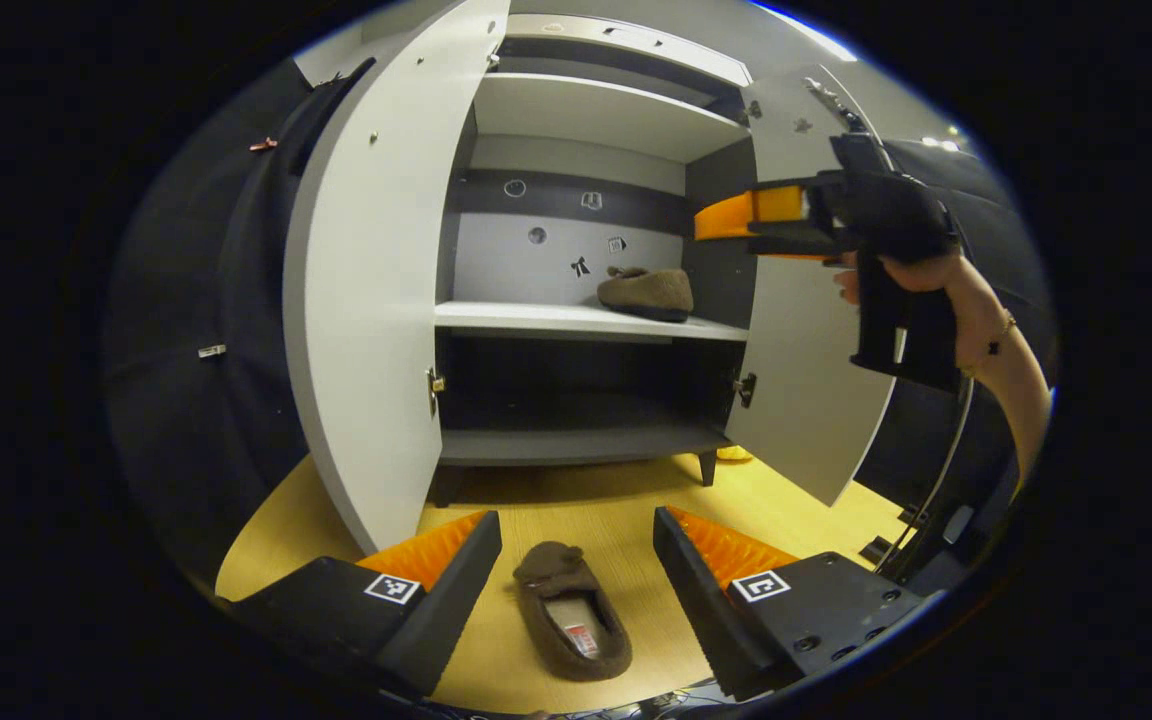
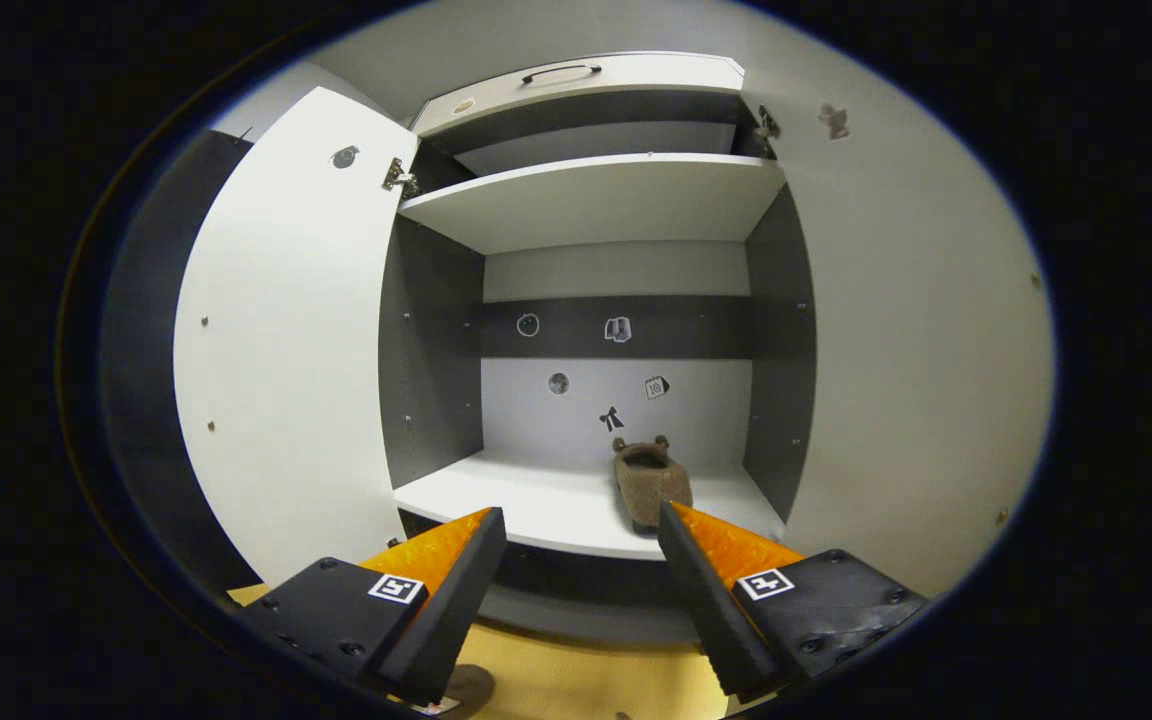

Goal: Grab one shoe with the right hand and put it into the shoe cabinet, grab the other shoe with the left hand and put it into the shoe cabinet; then close the right door with the right hand and the left door with the left hand.

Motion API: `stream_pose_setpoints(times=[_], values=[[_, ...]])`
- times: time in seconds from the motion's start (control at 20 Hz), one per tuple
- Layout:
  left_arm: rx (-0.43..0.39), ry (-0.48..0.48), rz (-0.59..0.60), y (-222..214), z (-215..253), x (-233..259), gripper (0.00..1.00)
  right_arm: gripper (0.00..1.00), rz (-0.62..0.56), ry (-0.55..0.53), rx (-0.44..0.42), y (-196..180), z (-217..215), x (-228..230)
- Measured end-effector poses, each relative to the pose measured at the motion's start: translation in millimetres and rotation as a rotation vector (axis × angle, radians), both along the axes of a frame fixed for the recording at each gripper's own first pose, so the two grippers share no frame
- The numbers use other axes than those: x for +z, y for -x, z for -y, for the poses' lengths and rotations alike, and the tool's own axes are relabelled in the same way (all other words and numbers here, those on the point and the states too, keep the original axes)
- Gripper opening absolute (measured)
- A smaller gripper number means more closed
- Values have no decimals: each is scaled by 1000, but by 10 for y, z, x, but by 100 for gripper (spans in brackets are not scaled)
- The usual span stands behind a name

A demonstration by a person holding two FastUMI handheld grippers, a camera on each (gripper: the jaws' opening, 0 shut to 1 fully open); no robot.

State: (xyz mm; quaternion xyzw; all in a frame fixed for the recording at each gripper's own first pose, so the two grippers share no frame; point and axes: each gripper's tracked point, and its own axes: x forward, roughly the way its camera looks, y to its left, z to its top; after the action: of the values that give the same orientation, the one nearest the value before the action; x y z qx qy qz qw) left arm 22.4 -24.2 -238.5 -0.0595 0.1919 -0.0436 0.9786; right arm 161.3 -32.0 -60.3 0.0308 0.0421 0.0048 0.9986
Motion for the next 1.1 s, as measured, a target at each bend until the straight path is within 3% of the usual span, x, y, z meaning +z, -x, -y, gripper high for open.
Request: stream_pose_setpoints(times=[0.1, 0.25, 0.6, 0.75, 1.1], values=[[4, 11, -33, -25, 12, -317, 98, 98, 15, 15, -29, 174, 44, -83], [18, 43, -111, 9, 26, -825, 82, 98, 32, 57, -69, 321, 146, -247], [80, 30, -221, -64, -74, -1722, 81, 98, -41, 53, -50, 357, 255, -830], [98, 101, -206, -211, -28, -1781, 76, 98, -75, 47, -37, 311, 276, -1021], [139, 50, -202, -468, -225, -1939, 71, 98, -144, 42, 7, 208, 272, -1301]])
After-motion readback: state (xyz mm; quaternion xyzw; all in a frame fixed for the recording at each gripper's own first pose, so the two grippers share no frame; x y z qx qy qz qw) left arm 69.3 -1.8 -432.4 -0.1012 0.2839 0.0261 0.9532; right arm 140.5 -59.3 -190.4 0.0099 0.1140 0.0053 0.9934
